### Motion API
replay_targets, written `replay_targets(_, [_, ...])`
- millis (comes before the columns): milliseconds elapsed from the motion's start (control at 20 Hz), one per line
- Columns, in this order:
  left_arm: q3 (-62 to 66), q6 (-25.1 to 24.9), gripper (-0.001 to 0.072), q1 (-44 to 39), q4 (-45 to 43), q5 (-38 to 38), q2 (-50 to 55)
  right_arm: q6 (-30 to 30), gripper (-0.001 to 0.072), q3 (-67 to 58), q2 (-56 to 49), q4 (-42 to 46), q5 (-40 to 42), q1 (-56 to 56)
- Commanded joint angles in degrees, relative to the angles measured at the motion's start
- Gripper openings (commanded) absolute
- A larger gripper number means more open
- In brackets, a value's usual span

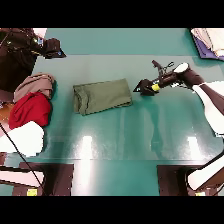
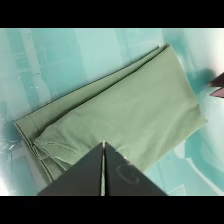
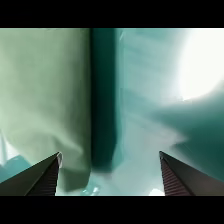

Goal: Fold the shirts.

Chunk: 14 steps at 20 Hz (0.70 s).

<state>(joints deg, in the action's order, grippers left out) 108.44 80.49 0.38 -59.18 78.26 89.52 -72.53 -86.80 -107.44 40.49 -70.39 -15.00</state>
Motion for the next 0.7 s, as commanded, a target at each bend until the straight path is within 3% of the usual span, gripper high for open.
replay_targets(0, [0.04,-0.02,0.0025,0.02,-0.02,-0.09,-0.04,-0.02,0.0707,-4.66,-5.62,-3.72,-0.26,-3.08])
replay_targets(100, [0.04,-0.13,0.0026,0.02,-0.02,-0.07,-0.02,-0.04,0.0696,-9.31,-8.46,-5.22,-0.24,-6.01])
replay_targets(200, [0.04,-0.68,0.0026,0.02,-0.02,0.31,0.00,-0.04,0.0625,-13.11,-10.47,-5.20,0.15,-8.90])
replay_targets(250, [0.04,-1.03,0.0026,0.00,-0.02,0.42,0.00,-0.04,0.0537,-14.62,-11.23,-5.09,0.33,-10.12])
replay_targets(350, [0.04,-1.01,0.0026,0.02,0.00,0.52,0.00,-0.04,0.0479,-16.55,-12.28,-4.98,0.39,-11.76])
replay_targets(400, [0.04,-1.01,0.0026,0.02,0.00,0.74,0.00,0.04,0.0346,-16.90,-12.44,-4.85,0.46,-12.26])
replay_targets(500, [0.04,-0.96,0.0025,0.00,0.07,0.83,0.02,0.85,0.0015,-16.87,-12.37,-4.94,0.70,-12.33])
replay_targets(650, [0.04,-0.96,0.0026,-0.31,0.96,1.14,0.02,0.98,0.0017,-16.87,-11.50,-4.87,-0.83,-10.58])
